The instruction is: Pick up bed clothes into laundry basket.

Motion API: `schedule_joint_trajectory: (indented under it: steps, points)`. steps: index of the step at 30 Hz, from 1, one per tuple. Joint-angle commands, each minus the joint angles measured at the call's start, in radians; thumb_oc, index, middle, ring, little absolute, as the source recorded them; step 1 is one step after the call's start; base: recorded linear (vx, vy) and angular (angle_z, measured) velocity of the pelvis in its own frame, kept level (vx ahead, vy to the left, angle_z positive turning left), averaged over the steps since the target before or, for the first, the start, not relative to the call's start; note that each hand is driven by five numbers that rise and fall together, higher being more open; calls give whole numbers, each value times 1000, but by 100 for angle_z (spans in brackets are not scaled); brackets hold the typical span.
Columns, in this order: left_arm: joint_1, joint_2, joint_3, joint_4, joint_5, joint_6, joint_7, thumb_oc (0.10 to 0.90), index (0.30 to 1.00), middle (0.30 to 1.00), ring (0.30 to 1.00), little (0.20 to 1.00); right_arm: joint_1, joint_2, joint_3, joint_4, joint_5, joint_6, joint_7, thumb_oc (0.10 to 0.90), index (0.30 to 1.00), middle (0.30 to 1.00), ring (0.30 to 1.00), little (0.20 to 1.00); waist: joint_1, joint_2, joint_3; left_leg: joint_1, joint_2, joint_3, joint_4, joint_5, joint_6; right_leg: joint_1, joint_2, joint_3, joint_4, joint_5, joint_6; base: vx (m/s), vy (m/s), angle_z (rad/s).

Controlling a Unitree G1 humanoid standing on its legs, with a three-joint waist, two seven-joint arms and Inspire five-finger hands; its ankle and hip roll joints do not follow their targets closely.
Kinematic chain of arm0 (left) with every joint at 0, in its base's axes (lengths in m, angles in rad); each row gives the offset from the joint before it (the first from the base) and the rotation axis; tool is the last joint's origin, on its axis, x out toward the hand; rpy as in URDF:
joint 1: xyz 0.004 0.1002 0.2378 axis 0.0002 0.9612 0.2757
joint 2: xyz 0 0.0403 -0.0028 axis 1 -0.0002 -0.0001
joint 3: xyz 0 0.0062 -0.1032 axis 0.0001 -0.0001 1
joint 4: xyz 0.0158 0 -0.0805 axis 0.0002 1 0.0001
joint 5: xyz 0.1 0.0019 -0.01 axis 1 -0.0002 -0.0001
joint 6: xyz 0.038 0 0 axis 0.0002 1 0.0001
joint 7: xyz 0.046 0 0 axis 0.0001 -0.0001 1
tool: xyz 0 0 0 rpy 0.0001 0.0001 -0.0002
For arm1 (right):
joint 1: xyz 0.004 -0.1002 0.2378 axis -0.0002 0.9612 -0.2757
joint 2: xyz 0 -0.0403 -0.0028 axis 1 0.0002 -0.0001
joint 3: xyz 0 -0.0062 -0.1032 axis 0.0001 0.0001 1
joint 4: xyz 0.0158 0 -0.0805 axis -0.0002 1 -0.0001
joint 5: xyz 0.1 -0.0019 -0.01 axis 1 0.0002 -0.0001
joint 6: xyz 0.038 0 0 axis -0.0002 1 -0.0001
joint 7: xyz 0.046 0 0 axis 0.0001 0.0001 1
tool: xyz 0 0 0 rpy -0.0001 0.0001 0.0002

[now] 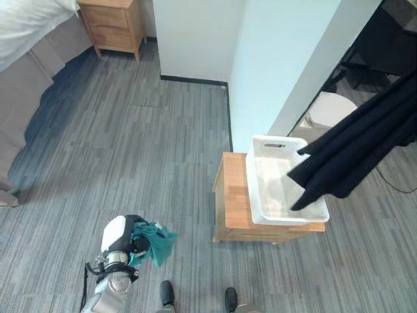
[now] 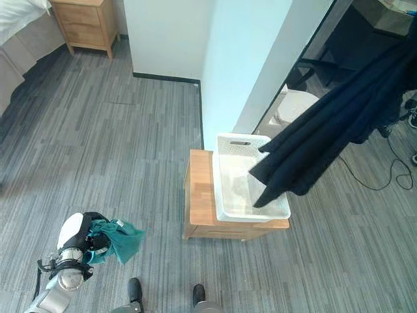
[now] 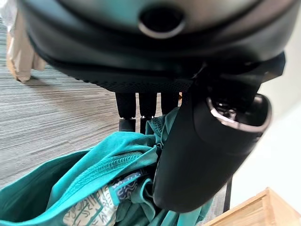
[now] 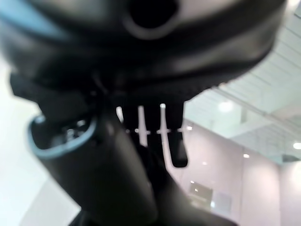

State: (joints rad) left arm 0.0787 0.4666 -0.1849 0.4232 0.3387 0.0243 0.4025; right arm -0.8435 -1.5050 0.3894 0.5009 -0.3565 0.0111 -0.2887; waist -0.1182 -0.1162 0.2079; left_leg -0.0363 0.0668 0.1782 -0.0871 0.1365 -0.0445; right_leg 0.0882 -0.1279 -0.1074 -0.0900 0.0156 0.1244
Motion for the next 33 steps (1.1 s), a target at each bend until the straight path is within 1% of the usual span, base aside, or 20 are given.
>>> schedule_joint_trajectory:
  steps: [1,3,5,8,9,10,11,12,13,14,15,17,18,19,22,23,24,27,32,33]
  points:
    - [-33,69,24,-89,37,-77,52,400,300,300,300,300,-217,-27,12,82,34,67,-71,400,300,300,300,300,41,-41,-68,36,62,58,0,-136,-97,-139,-57,54,7,56,69,-32,-27,0]
    - [-37,70,23,-87,36,-78,53,400,300,300,300,300,-212,-20,6,89,41,66,-72,400,300,300,300,300,41,-38,-65,29,63,56,0,-133,-98,-145,-56,54,7,56,68,-31,-15,0]
    - [-50,70,17,-81,27,-76,56,400,300,300,300,300,-194,3,-6,93,56,67,-73,400,300,300,300,300,40,-24,-49,9,65,55,0,-124,-101,-165,-54,57,8,59,64,-80,-27,0]
    - [-65,62,-1,-72,25,-73,59,400,300,300,300,300,-173,62,-23,98,76,67,-82,400,300,300,300,300,41,-6,-39,-2,65,57,0,-121,-100,-177,-52,62,7,59,61,-45,-16,-1]
    - [-71,56,-6,-71,25,-74,62,400,300,300,300,300,-164,96,-28,94,82,62,-85,400,300,300,300,300,43,2,-34,-4,65,59,0,-120,-100,-180,-52,64,6,58,60,0,0,0]
    - [-72,57,-6,-70,25,-75,63,400,300,300,300,300,-158,97,-34,92,81,62,-86,400,300,300,300,300,43,1,-35,-4,66,60,0,-120,-100,-180,-51,64,6,59,60,-35,-5,-1]
    - [-76,52,-18,-72,23,-76,62,400,300,300,300,300,-146,155,-30,79,87,59,-85,400,300,300,300,300,47,16,-25,-6,65,62,0,-119,-99,-184,-49,67,5,57,58,0,0,0]
    - [-75,52,-17,-72,22,-76,63,400,300,300,300,300,-145,156,-31,78,87,60,-85,400,300,300,300,300,47,16,-26,-6,66,63,0,-119,-99,-184,-49,68,5,57,58,-29,-3,-4]
    - [-78,51,-22,-71,20,-76,62,400,300,300,300,300,-150,179,-22,77,85,60,-85,400,300,300,300,300,48,20,-23,-5,66,64,0,-118,-99,-185,-49,71,5,57,57,0,0,0]
    - [-85,48,-31,-69,20,-77,62,400,300,300,300,300,-151,229,-8,86,80,57,-82,400,300,300,300,300,51,32,-18,-5,65,66,0,-117,-98,-186,-48,74,3,56,55,0,0,0]
    - [-89,47,-37,-68,21,-78,61,400,300,300,300,300,-155,263,8,101,72,57,-77,400,300,300,300,300,54,39,-15,-5,65,67,0,-116,-98,-186,-49,74,3,55,54,0,0,0]
    - [-96,48,-48,-63,22,-78,64,400,300,300,300,300,-178,315,38,140,63,57,-72,400,300,300,300,300,58,50,-9,-6,64,68,0,-112,-98,-188,-49,74,3,55,52,0,0,0]
    - [-95,47,-47,-62,21,-78,64,400,300,300,300,300,-184,317,44,144,63,56,-73,400,300,300,300,300,56,50,-9,-6,64,68,0,-112,-98,-188,-49,74,3,55,52,0,0,0]
    - [-103,49,-56,-56,22,-77,71,400,300,300,300,300,-206,373,69,189,60,57,-73,400,300,300,300,300,61,61,-3,-12,62,69,0,-108,-99,-193,-49,76,3,55,50,-32,-5,2]
    - [-120,53,-70,-44,26,-77,81,400,300,300,300,300,-251,445,107,248,60,59,-78,400,300,300,300,300,64,73,6,-27,60,69,0,-102,-100,-208,-48,78,3,58,50,-14,-5,0]
    - [-120,52,-69,-43,26,-77,82,400,300,300,300,300,-256,447,111,251,60,58,-78,400,300,300,300,300,63,73,5,-28,60,69,0,-102,-100,-210,-48,78,3,58,49,-41,-5,0]
    - [-131,58,-82,-35,26,-78,88,400,300,300,300,300,-277,493,131,297,58,62,-77,400,300,300,300,300,67,83,14,-42,58,67,0,-96,-101,-226,-49,81,3,63,48,-52,-2,0]
    - [-150,56,-95,-21,21,-81,97,400,300,300,300,300,-309,545,156,362,64,62,-83,400,300,300,300,300,71,94,23,-67,55,65,0,-86,-102,-250,-47,82,4,69,45,-56,-8,4]
    - [-172,47,-105,-17,21,-79,104,400,300,300,300,300,-300,605,148,452,88,72,-78,400,300,300,300,300,76,98,28,-79,53,58,0,-86,-100,-257,-43,81,7,67,40,-6,-2,2]
    - [-172,40,-107,-12,23,-77,105,400,300,300,300,300,-287,621,143,459,92,72,-79,416,324,324,324,324,77,97,28,-75,53,58,0,-87,-99,-254,-42,81,8,67,39,0,0,0]
